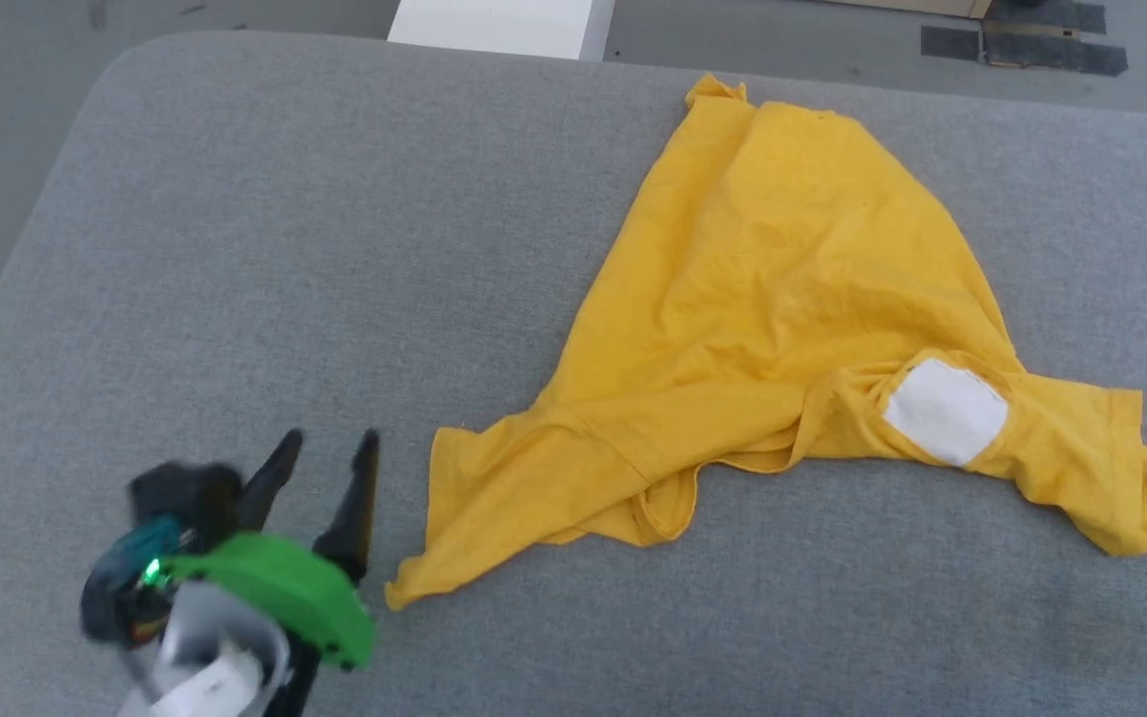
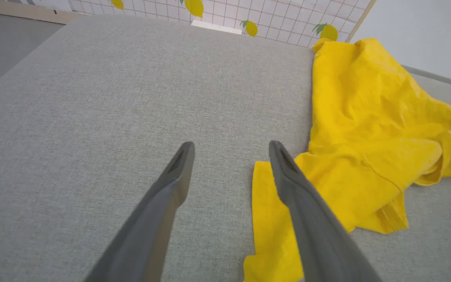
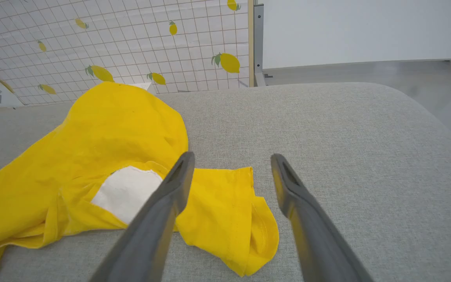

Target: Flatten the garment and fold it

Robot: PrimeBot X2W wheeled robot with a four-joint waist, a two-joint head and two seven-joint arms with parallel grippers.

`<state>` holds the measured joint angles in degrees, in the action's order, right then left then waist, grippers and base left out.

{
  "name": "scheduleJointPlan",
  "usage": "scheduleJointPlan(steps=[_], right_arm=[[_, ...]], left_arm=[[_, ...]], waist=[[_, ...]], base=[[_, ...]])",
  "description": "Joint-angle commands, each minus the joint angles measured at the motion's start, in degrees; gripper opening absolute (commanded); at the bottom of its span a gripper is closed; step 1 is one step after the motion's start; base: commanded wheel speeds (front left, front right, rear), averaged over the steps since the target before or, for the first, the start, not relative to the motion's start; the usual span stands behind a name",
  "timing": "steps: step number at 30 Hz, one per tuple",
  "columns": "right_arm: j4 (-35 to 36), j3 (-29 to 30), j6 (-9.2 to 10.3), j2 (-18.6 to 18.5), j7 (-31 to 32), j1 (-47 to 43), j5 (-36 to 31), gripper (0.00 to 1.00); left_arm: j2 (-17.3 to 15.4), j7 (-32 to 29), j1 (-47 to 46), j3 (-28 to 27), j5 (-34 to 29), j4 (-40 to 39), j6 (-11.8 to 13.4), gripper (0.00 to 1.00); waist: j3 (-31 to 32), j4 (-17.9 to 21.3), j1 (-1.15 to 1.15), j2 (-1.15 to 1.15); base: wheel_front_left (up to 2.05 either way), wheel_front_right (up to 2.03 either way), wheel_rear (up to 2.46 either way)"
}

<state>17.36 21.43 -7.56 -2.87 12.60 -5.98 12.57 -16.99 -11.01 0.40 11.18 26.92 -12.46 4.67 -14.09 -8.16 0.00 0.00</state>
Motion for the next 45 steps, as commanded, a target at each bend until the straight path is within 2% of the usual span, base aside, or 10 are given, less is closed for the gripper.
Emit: scheduleJointPlan(steps=[1, 16, 17, 18, 22, 27, 28, 29, 38, 45], right_arm=[[0.38, -0.42, 0.08, -0.01, 0.11, -0.08, -0.22, 1.00], [1.77, -0.16, 0.08, -0.01, 0.82, 1.68, -0.55, 1.00], [1.74, -0.10, 0.08, -0.01, 0.81, 1.77, -0.50, 1.00], [1.71, -0.04, 0.08, -0.01, 0.77, 1.83, -0.47, 1.00], [1.72, 0.49, 0.08, -0.01, 0.61, 2.05, -0.37, 1.00], [2.05, 0.90, 0.08, -0.01, 0.60, 2.58, -0.44, 1.00], [2.04, 0.43, 0.08, 0.00, 0.65, 2.99, -0.52, 1.00], [2.03, 0.28, 0.08, 0.00, 0.65, 3.15, -0.51, 1.00], [1.55, -0.23, 0.08, 0.00, 0.60, 3.90, -0.84, 1.00], [0.99, -0.05, 0.08, 0.00, 0.64, 2.74, -0.67, 1.00]], left_arm=[[-0.46, -0.49, -2.56, 1.30, -1.47, 1.62, -0.47, 1.00], [-0.27, -3.52, -14.43, 9.66, -4.72, 24.39, -7.10, 1.00], [-0.12, -3.18, -14.78, 9.86, -4.42, 25.34, -7.62, 0.61], [-0.01, -2.75, -15.09, 9.93, -4.27, 25.95, -7.89, 0.00], [0.05, 0.28, -17.48, 9.06, -4.45, 26.26, -7.73, 0.00], [-0.68, 6.45, -22.16, 5.53, -7.34, 24.43, -3.07, 0.00], [-0.32, 9.52, -24.81, 4.07, -8.20, 26.33, -1.04, 0.69], [-0.05, 10.09, -25.60, 4.01, -8.30, 27.47, -0.81, 1.00], [3.07, 15.08, -29.17, 3.85, -7.43, 35.27, -0.02, 1.00], [0.77, 16.90, -24.03, 2.73, -8.02, 30.01, 2.20, 1.00]], waist=[[-0.79, 0.56, 0.00, 0.00], [-4.51, 4.13, 0.00, 0.00], [-4.64, 4.24, 0.00, 0.00], [-4.70, 4.31, 0.00, 0.00], [-4.90, 4.25, 0.00, 0.00], [-5.87, 3.90, 0.00, 0.00], [-6.56, 3.90, 0.00, 0.00], [-6.82, 3.93, 0.00, 0.00], [-6.95, 4.28, 0.00, 0.00], [-4.16, 3.46, 0.00, 0.00]], base=[[0.00, 0.00, 0.00], [0.00, 0.00, 0.00], [0.00, 0.00, 0.00], [0.00, 0.00, 0.00], [0.00, 0.00, 0.00], [0.00, 0.00, 0.00], [0.00, 0.00, 0.00], [0.00, 0.00, 0.00], [0.00, 0.00, 0.00], [0.00, 0.00, 0.00]])
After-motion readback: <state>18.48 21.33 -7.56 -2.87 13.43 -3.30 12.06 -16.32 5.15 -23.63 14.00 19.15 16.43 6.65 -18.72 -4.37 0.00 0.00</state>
